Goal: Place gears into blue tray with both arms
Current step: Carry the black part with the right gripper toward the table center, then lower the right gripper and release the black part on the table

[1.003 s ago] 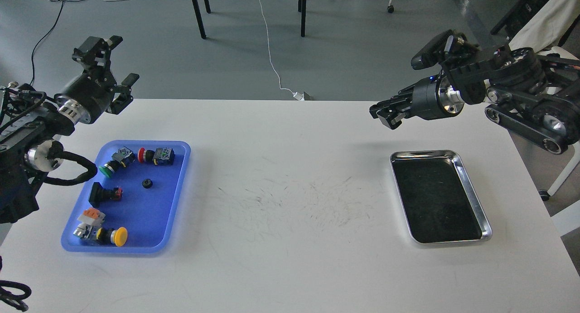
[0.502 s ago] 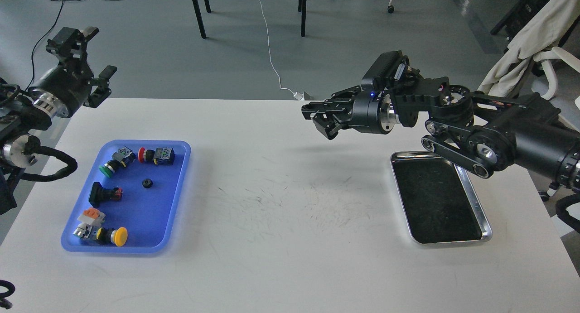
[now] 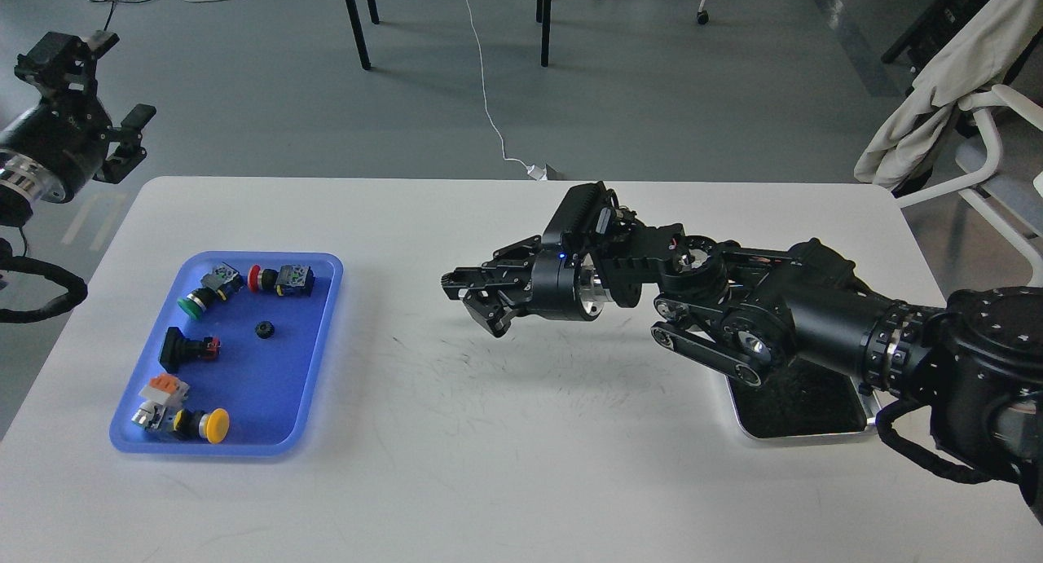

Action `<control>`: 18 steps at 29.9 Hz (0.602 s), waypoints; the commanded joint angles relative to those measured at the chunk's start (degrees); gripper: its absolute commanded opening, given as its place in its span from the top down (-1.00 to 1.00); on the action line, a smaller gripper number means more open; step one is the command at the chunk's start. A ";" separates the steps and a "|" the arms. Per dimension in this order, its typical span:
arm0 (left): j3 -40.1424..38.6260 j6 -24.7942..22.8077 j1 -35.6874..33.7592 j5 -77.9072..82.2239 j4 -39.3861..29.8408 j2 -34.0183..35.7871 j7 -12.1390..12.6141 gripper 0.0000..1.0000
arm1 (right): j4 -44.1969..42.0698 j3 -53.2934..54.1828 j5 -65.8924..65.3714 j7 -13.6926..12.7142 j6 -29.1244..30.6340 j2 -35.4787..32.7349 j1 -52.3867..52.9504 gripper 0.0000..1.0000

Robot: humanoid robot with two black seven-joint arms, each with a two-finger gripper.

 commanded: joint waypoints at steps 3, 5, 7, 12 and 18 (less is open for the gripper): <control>-0.01 0.00 -0.08 -0.08 -0.03 1.81 -0.01 -0.97 | -3.10 -1.31 -0.05 0.04 -1.86 0.64 -1.97 0.97; -0.01 0.00 -0.08 -0.08 -0.03 1.98 -0.01 -0.97 | -3.71 -2.01 -0.05 0.04 -1.95 0.64 -2.50 0.97; -0.01 0.00 -0.08 -0.08 -0.03 2.33 -0.01 -0.97 | -5.20 -2.89 -0.05 0.13 -2.39 0.64 -3.29 0.97; -0.01 0.00 -0.08 -0.08 -0.03 2.95 -0.01 -0.97 | -6.97 -5.09 -0.05 0.39 -3.36 0.64 -4.88 0.97; -0.19 0.00 -0.08 -0.17 -0.73 4.71 -0.01 -0.97 | -7.85 -6.15 -0.05 0.39 -3.36 0.64 -6.37 0.97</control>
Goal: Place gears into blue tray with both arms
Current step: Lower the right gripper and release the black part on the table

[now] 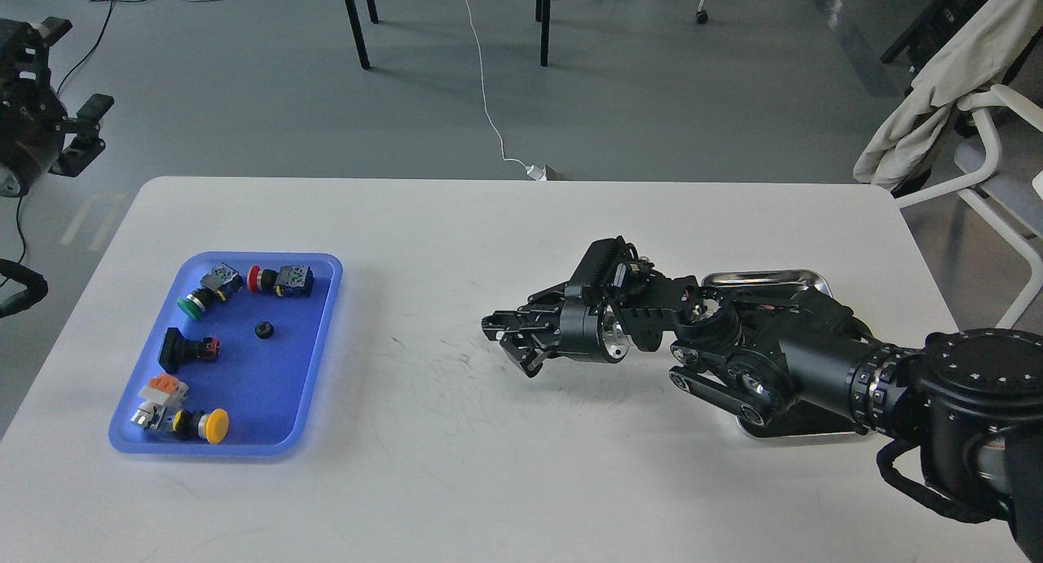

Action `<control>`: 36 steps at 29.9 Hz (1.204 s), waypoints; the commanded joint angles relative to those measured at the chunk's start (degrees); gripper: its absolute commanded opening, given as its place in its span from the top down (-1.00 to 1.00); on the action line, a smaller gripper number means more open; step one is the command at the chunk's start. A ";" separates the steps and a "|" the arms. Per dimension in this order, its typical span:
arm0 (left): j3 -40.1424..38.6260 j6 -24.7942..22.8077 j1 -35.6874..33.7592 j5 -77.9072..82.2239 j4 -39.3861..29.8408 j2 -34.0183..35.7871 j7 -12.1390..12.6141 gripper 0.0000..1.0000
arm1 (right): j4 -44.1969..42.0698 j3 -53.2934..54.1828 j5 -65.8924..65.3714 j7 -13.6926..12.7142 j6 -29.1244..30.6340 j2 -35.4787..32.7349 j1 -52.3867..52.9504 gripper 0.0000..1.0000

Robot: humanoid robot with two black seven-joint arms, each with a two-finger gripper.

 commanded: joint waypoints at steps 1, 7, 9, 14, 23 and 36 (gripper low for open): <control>-0.05 0.00 0.03 -0.01 -0.64 1.05 -0.01 -0.97 | -0.26 -0.23 0.00 -0.01 -0.04 0.00 -0.56 0.97; -0.14 0.00 0.03 -0.01 -0.73 1.57 -0.01 -0.97 | 0.44 -0.05 0.00 0.78 -1.53 0.00 -0.21 0.97; -0.14 0.00 0.03 -0.01 -0.82 1.57 -0.01 -0.97 | 1.41 -0.14 -0.09 0.95 -2.06 0.00 0.05 0.97; -0.22 0.00 -0.15 -0.01 -0.82 1.49 -0.01 -0.97 | 2.38 0.04 0.09 1.13 -2.59 0.00 0.05 0.97; -0.23 0.00 -0.24 -0.18 -1.26 2.01 -0.01 -0.97 | 4.93 -0.14 0.00 2.06 -2.68 0.00 -0.38 0.97; -0.23 0.00 -0.24 -0.18 -1.26 2.37 -0.01 -0.97 | 2.73 -0.14 0.00 1.75 -2.24 0.00 -2.41 0.42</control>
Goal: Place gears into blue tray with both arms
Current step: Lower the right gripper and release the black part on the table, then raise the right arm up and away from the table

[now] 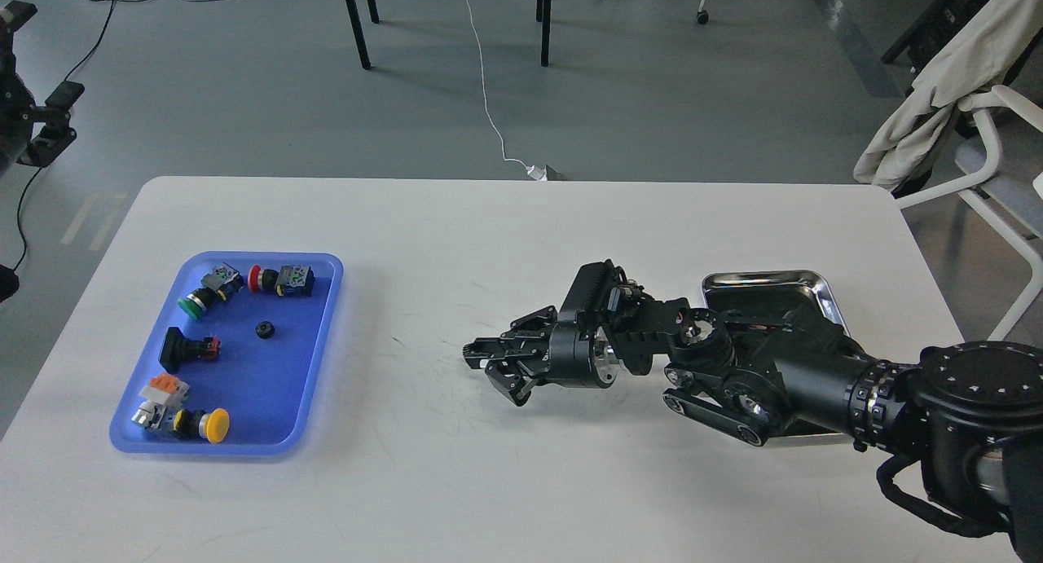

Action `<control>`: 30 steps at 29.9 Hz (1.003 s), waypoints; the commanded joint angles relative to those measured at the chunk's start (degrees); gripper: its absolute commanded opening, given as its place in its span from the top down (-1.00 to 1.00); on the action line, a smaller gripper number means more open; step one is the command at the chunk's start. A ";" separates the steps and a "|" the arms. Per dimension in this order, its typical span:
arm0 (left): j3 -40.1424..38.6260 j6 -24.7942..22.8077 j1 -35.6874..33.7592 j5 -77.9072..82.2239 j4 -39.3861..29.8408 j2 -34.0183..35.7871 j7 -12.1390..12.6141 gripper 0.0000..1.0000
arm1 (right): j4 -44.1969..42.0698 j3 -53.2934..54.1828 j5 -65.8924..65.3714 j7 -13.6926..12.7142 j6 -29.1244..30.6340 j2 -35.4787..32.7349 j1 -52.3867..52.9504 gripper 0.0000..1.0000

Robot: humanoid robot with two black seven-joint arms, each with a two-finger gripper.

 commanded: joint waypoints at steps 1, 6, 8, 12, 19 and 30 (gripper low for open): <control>0.00 0.00 0.00 0.00 0.01 0.19 0.00 -0.97 | -0.62 0.15 0.00 -0.25 0.10 0.00 -0.62 0.38; 0.00 0.00 0.00 0.00 0.01 0.63 0.00 -0.97 | -1.23 0.23 0.17 -0.77 0.10 0.00 -1.06 0.35; -0.09 0.00 0.00 0.00 0.01 0.72 0.00 -0.97 | -1.49 0.41 0.17 -0.95 0.10 0.00 -1.06 0.28; 0.26 0.00 0.00 0.00 0.01 0.90 0.00 -0.97 | -1.50 2.25 0.87 -1.56 0.01 0.00 -0.97 0.15; 0.79 0.00 0.09 0.44 0.09 0.99 -0.09 -0.97 | -1.50 13.49 2.19 -2.79 0.45 0.00 -0.27 -0.26; 0.79 0.00 0.00 0.88 0.80 1.86 -1.99 -0.97 | -0.88 22.46 29.42 -8.68 1.07 0.00 7.46 -0.68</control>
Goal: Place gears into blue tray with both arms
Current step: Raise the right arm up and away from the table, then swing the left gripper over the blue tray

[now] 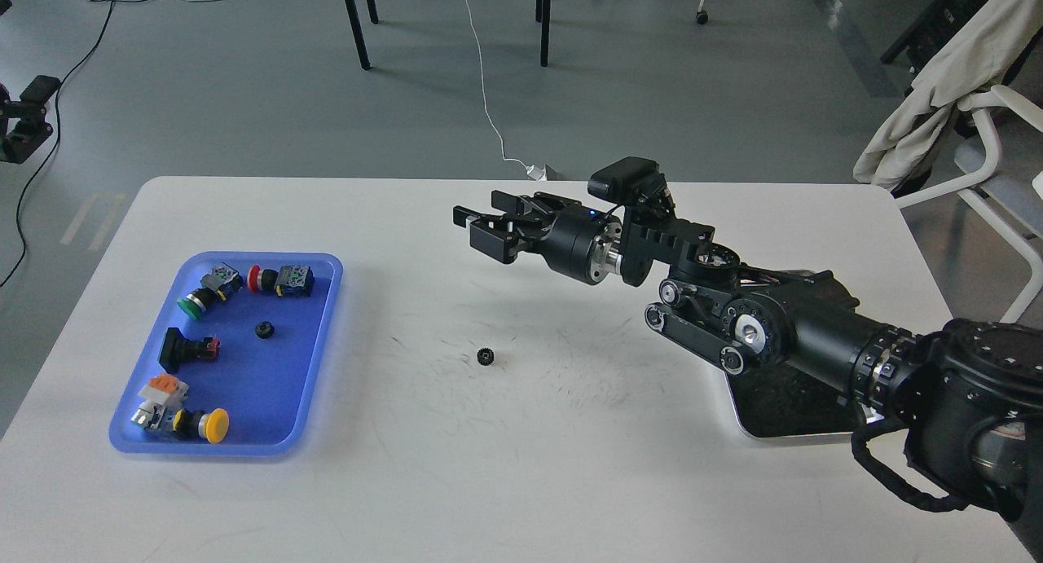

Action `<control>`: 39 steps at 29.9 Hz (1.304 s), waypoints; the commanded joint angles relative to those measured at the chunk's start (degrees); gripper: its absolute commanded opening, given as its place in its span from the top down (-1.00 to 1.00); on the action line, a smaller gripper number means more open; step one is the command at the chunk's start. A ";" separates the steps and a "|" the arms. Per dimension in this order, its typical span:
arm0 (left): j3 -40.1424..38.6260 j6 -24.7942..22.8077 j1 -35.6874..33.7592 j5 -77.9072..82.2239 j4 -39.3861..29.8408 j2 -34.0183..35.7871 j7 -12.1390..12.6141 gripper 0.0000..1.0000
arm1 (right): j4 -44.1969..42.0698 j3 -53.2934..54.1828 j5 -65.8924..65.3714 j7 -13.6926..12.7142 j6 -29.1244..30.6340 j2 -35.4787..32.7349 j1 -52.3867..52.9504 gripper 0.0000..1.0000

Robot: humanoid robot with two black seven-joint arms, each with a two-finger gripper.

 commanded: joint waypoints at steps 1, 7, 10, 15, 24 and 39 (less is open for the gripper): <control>0.60 0.00 0.15 0.63 0.19 0.02 -0.11 -0.97 | 0.04 3.08 9.87 -2.53 0.00 0.00 2.29 -0.70; 0.52 0.00 -0.02 8.09 -0.34 -0.42 -0.11 -0.97 | 1.17 3.26 25.43 -4.99 0.36 -5.52 5.54 -0.86; 0.60 0.00 -0.02 8.98 -0.52 -2.09 -0.11 -0.97 | 2.93 2.91 32.46 -5.87 0.62 -11.06 6.16 -0.88; 0.69 0.00 -0.02 12.74 -1.21 -2.62 -0.11 -0.97 | 7.06 2.47 42.05 -6.58 2.99 -21.43 5.55 -0.89; 0.78 0.00 -0.55 23.12 -11.32 -0.60 -0.11 -0.97 | 13.13 1.85 52.69 -6.93 4.84 -34.80 0.71 -0.89; 2.10 1.45 -0.99 32.87 -29.16 8.02 -0.11 -0.97 | 12.60 3.96 66.75 -6.75 7.56 -41.66 -3.07 -0.94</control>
